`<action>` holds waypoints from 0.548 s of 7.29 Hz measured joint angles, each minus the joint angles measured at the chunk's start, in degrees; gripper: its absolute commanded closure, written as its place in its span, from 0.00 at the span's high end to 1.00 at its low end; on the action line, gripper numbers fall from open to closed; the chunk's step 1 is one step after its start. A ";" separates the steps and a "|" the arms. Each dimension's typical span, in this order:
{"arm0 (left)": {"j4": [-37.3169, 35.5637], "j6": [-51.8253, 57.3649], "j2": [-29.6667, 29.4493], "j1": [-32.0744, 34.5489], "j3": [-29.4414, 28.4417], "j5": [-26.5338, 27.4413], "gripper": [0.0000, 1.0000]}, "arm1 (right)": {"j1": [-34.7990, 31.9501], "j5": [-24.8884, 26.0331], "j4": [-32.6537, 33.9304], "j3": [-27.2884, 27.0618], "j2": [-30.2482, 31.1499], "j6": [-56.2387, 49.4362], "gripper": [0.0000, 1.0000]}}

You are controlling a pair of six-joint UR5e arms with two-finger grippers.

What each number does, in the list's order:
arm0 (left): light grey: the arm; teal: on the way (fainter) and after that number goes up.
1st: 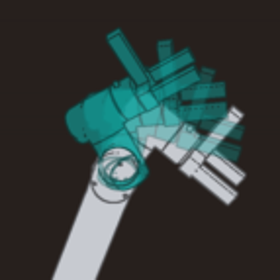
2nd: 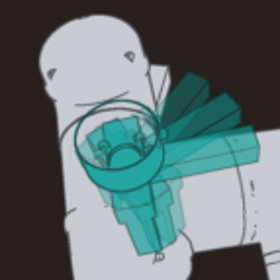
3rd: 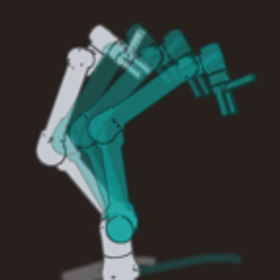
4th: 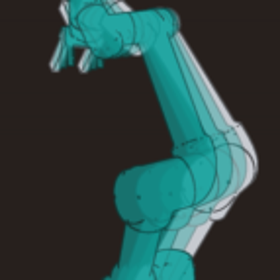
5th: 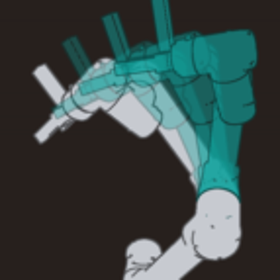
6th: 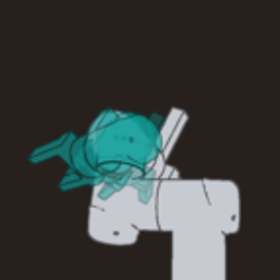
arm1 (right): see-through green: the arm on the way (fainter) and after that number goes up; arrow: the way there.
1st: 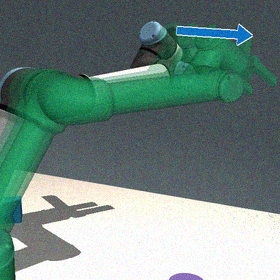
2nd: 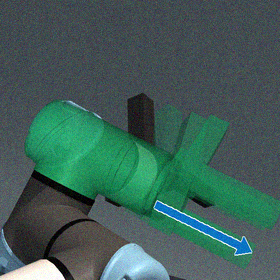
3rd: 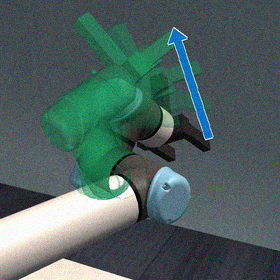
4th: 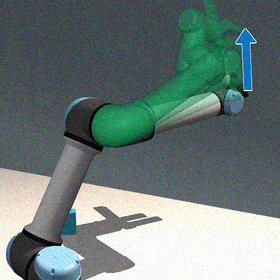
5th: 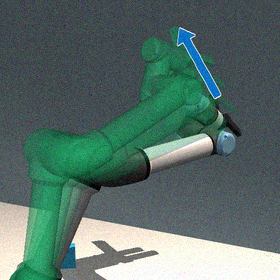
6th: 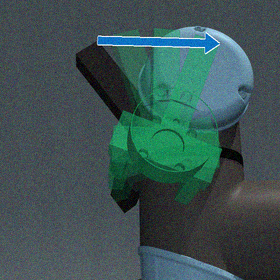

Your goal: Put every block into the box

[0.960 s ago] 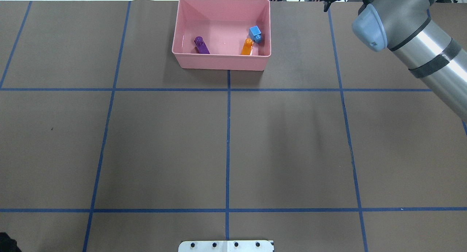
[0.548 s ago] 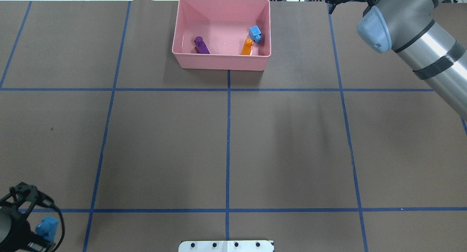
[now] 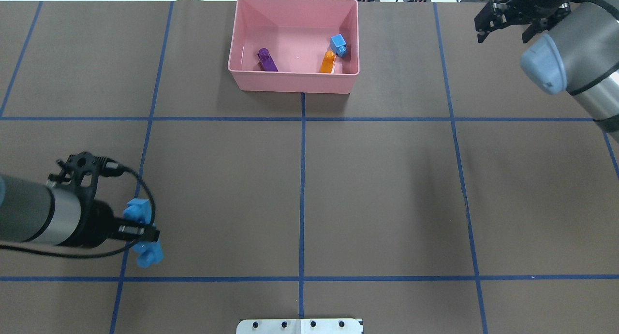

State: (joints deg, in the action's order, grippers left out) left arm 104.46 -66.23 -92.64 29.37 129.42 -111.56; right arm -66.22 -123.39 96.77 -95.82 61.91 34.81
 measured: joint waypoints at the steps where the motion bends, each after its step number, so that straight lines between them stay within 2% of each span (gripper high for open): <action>1: -6.55 -0.32 -9.97 3.07 -3.67 0.01 0.00 | -0.86 -0.06 0.00 -3.57 4.90 -4.09 1.00; 2: -11.04 -0.42 -19.40 5.88 -9.00 -0.03 0.00 | -1.99 -0.08 0.01 -6.70 9.67 -8.40 1.00; 4: -13.78 -0.39 -35.33 10.69 -23.59 -0.24 0.00 | -5.17 -0.18 -0.02 -10.31 18.15 -18.26 1.00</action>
State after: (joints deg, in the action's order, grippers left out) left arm 90.69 -66.63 -127.97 40.07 105.83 -111.79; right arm -71.39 -123.57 96.75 -106.13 80.06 16.56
